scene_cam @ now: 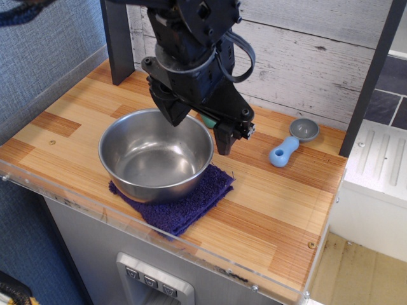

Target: Move spoon to the top-left corner

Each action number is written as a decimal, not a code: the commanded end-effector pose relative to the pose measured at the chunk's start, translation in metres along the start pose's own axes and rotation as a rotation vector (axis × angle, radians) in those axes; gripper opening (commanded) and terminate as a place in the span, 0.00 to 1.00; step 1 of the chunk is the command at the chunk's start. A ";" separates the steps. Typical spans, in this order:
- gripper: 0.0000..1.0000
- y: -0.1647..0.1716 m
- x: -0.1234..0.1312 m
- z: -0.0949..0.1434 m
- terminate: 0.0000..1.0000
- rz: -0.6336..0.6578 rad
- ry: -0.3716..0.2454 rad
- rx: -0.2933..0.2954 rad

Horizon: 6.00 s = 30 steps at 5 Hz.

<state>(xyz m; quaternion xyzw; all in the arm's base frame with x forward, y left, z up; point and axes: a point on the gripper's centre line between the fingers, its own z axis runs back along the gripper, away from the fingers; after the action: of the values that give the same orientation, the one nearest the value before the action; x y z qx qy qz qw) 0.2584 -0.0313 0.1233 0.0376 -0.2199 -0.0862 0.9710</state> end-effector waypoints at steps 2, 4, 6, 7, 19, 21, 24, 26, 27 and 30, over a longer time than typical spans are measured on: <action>1.00 -0.007 0.016 -0.001 0.00 -0.011 -0.014 -0.003; 1.00 -0.017 0.046 -0.010 0.00 -0.017 -0.020 -0.001; 1.00 -0.035 0.070 -0.058 0.00 -0.009 0.045 -0.022; 1.00 -0.045 0.073 -0.075 0.00 -0.016 0.077 -0.036; 0.00 -0.017 0.065 -0.027 0.00 0.056 -0.045 -0.010; 0.00 0.051 0.054 -0.006 0.00 0.101 -0.047 0.063; 0.00 0.117 0.048 -0.021 0.00 0.163 0.004 0.120; 0.00 0.138 0.033 -0.041 0.00 0.179 0.062 0.156; 0.00 0.154 0.021 -0.054 0.00 0.170 0.098 0.196; 0.00 0.161 0.011 -0.097 0.00 0.177 0.197 0.206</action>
<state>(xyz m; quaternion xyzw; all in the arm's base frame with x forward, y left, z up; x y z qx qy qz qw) 0.3341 0.1288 0.0411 0.1185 -0.1105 0.0283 0.9864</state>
